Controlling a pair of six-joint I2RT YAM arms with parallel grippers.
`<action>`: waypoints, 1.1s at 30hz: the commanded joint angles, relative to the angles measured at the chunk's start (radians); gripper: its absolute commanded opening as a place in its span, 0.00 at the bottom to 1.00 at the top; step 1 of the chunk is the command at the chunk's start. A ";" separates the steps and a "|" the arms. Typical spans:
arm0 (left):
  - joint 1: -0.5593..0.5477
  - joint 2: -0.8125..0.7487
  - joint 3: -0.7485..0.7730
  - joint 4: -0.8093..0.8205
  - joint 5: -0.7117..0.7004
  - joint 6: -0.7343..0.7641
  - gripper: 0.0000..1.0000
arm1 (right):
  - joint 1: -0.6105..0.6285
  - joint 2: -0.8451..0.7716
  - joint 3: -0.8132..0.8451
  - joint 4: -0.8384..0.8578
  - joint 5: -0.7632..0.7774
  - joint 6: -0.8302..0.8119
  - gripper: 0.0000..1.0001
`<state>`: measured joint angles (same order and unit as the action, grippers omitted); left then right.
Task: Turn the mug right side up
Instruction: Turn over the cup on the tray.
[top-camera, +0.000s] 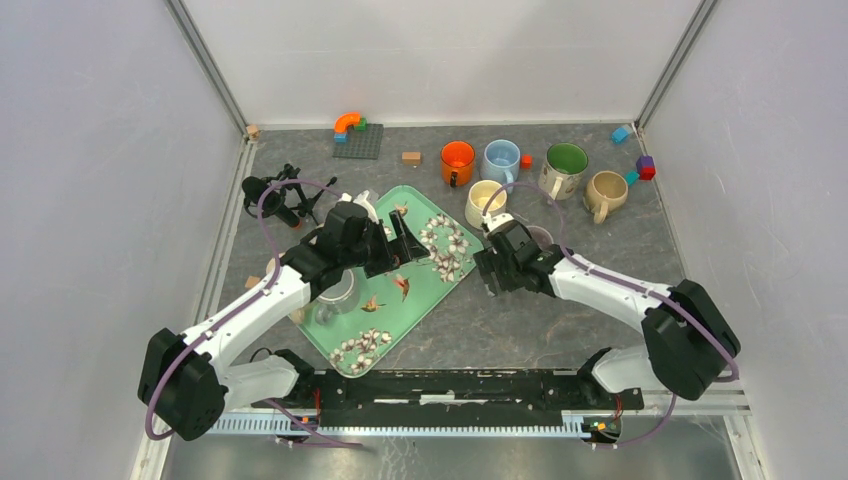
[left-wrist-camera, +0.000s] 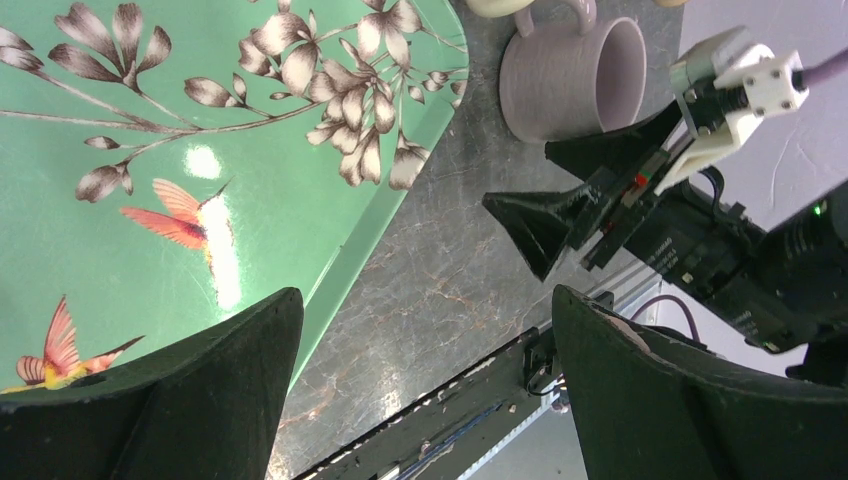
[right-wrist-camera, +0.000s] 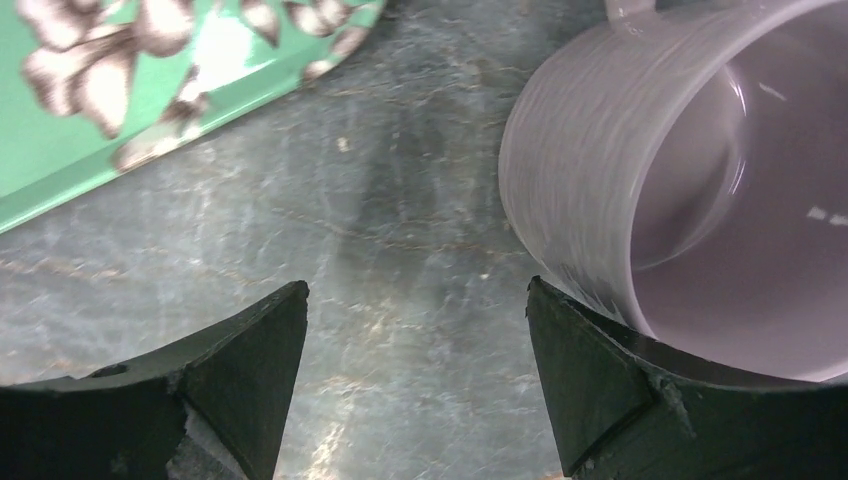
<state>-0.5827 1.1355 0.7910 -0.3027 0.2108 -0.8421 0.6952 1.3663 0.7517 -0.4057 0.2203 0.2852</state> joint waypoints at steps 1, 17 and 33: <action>0.001 -0.019 0.044 0.015 -0.012 0.044 1.00 | -0.053 0.043 0.026 0.055 0.053 -0.053 0.86; 0.001 -0.034 0.052 -0.017 -0.006 0.067 1.00 | -0.195 0.195 0.185 0.098 0.133 -0.183 0.86; 0.002 -0.156 0.014 -0.102 -0.092 0.069 1.00 | -0.203 0.083 0.180 0.046 0.007 -0.125 0.87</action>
<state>-0.5827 1.0344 0.8013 -0.3759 0.1715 -0.8051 0.4915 1.5303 0.9386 -0.3607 0.2695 0.1375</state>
